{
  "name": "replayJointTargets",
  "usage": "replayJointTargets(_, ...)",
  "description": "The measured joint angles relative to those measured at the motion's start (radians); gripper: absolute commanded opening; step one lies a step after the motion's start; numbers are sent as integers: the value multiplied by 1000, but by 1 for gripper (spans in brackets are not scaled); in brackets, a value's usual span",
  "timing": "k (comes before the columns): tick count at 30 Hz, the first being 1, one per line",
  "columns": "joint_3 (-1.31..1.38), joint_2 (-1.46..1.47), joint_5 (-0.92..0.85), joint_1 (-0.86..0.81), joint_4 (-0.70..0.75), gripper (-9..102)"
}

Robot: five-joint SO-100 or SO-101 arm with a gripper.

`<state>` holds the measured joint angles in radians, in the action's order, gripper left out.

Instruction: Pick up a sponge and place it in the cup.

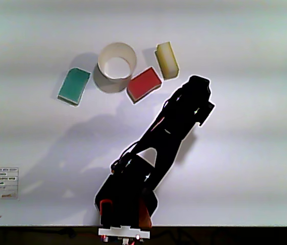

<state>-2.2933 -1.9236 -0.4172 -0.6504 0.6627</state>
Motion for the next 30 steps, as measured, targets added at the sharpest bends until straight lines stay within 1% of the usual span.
replayJointTargets(8,-18,95,-17,0,-120,44)
replayJointTargets(16,-17,198,35,28,-212,44)
replayJointTargets(19,-18,256,48,35,-275,44)
replayJointTargets(30,-26,296,100,81,-322,44)
